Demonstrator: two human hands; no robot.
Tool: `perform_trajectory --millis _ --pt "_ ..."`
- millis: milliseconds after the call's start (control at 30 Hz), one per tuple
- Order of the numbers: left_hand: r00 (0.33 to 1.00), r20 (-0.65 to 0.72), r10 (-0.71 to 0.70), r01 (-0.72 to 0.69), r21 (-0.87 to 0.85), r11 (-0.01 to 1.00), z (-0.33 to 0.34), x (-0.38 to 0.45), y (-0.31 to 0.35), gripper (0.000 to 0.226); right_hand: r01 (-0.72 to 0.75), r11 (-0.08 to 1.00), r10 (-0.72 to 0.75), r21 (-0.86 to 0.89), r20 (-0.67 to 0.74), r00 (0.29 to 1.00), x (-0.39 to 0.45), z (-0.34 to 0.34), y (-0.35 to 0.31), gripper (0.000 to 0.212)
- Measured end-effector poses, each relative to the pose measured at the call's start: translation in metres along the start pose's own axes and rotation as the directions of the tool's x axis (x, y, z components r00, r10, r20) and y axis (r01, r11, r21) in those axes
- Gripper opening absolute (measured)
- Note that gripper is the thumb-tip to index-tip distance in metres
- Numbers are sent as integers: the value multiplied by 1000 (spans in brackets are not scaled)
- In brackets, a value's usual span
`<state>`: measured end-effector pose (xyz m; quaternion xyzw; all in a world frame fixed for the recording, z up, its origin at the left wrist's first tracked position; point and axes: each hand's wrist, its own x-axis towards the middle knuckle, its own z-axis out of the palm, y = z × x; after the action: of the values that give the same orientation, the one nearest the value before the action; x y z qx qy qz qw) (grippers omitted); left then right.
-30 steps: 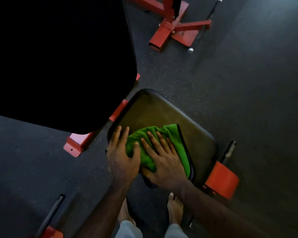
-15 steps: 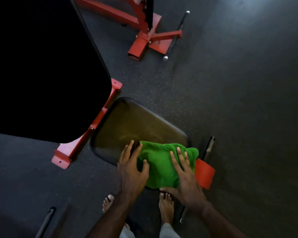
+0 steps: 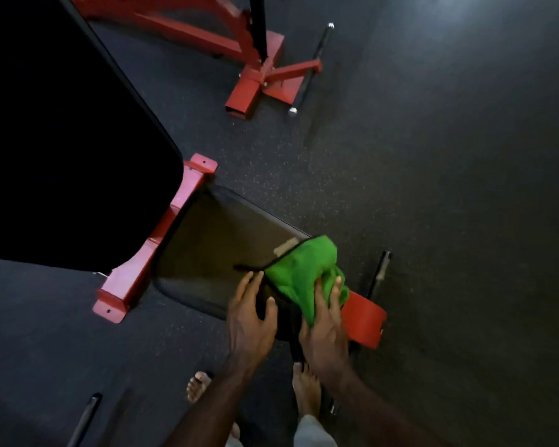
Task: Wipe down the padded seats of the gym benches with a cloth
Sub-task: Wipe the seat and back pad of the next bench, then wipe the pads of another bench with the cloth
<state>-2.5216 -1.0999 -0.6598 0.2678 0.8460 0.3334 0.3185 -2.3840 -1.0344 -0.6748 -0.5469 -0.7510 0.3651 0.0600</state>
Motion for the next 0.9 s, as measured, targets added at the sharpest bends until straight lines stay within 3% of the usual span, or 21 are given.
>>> perform_trajectory --millis 100,167,333,533,700,800,900 --pt "997 70 -33 31 35 999 -6 -6 10 62 43 998 -36 -42 151 988 -28 -14 7 73" --pt "993 105 -58 50 73 996 -13 -11 19 64 100 995 -95 -22 172 980 -34 -23 7 66" --pt "969 172 -175 160 97 982 -44 -28 67 61 -105 961 39 257 248 968 -40 -81 -60 39" --pt "949 160 -272 285 -63 956 -104 -71 127 50 -197 941 67 274 420 905 -52 -156 -138 38" --pt "884 234 -405 460 -277 843 -141 -95 188 63 -218 892 57 395 381 923 -75 -211 -188 27" --pt "898 248 -365 436 -384 814 -157 -95 231 52 -188 857 71 480 252 965 -84 -238 -216 26" --pt "938 229 -261 329 -343 880 -173 -93 260 49 -153 843 121 515 96 988 -87 -259 -234 20"
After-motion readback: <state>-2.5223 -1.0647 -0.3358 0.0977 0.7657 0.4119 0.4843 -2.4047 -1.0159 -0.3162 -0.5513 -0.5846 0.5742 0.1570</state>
